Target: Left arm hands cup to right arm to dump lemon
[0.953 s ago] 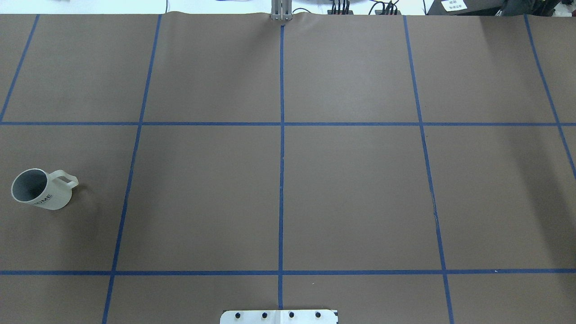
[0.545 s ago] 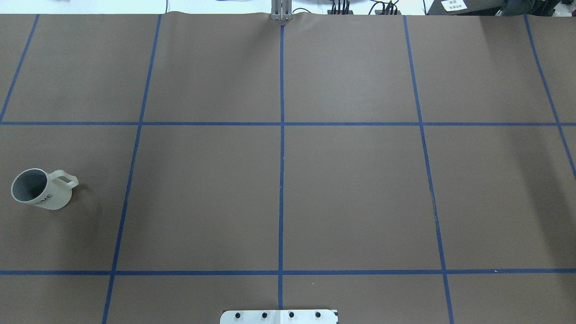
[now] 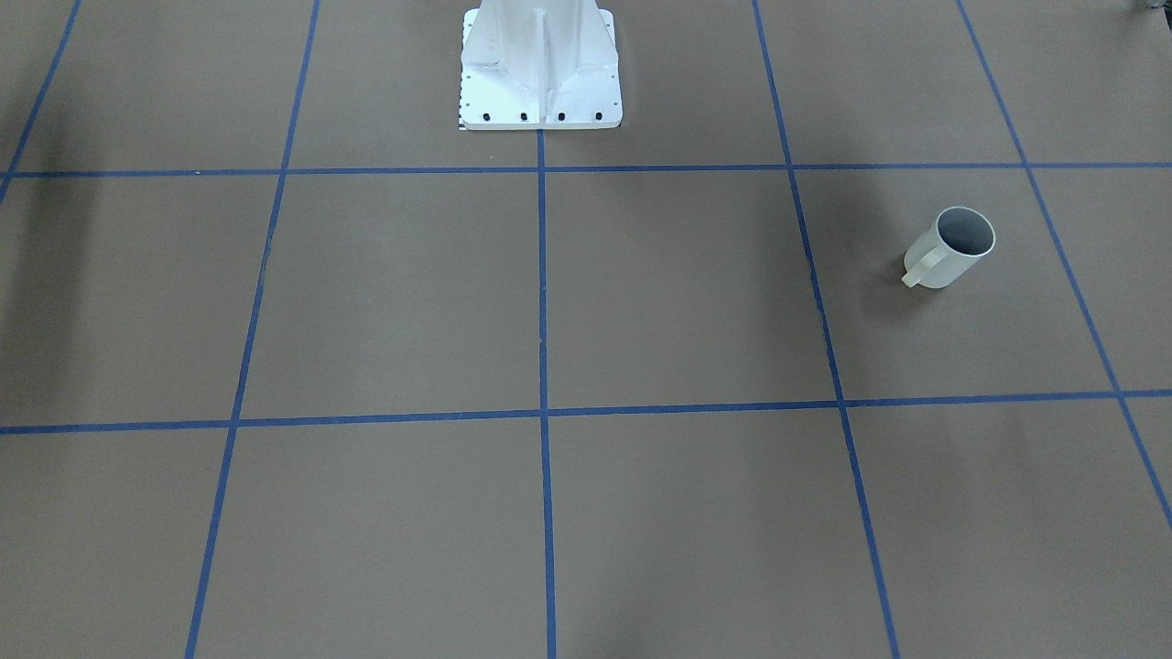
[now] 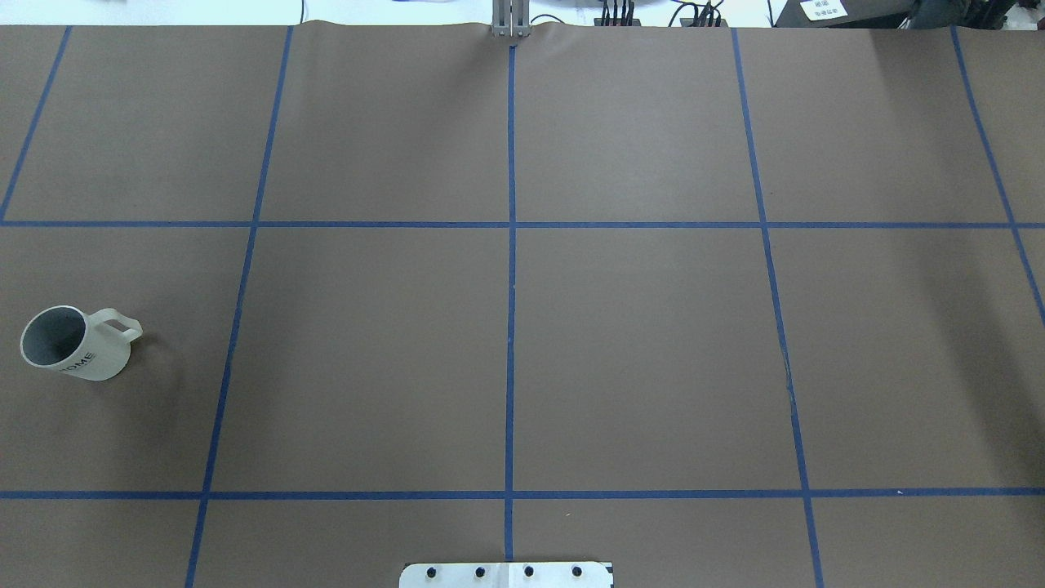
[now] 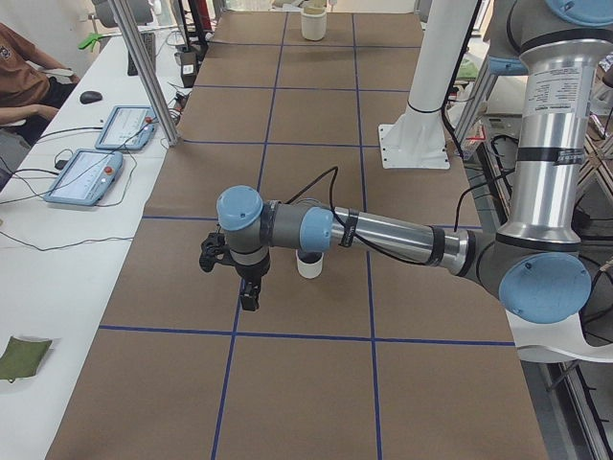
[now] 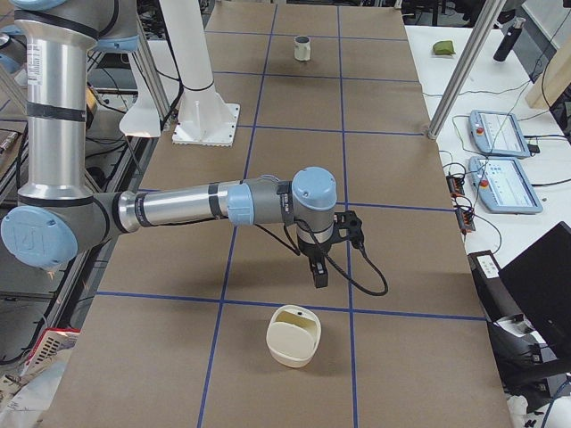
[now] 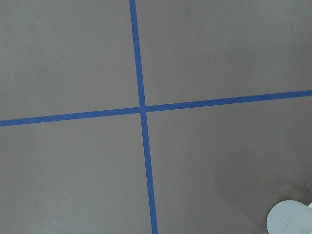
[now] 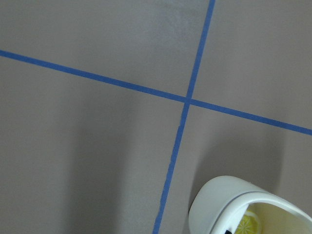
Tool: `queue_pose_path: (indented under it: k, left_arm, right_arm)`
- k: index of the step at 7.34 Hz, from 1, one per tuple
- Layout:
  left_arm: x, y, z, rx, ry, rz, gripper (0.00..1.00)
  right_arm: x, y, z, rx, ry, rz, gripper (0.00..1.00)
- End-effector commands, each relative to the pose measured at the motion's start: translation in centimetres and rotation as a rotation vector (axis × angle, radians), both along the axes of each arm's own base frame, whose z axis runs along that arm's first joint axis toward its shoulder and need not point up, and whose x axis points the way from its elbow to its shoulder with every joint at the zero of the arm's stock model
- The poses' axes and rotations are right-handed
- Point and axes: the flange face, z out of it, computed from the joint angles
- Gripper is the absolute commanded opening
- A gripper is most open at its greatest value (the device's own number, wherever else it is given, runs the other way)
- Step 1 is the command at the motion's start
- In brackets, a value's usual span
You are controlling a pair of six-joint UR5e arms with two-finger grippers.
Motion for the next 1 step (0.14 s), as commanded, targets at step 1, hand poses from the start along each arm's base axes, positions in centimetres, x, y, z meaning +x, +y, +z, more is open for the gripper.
queue_pose_path:
  k: [1]
  left_arm:
    - [0.08, -0.08, -0.46, 0.011, 0.001, 0.002, 1.00]
  right_arm:
    - [-2.63, -0.31, 0.76, -0.055, -0.004, -0.012, 1.00]
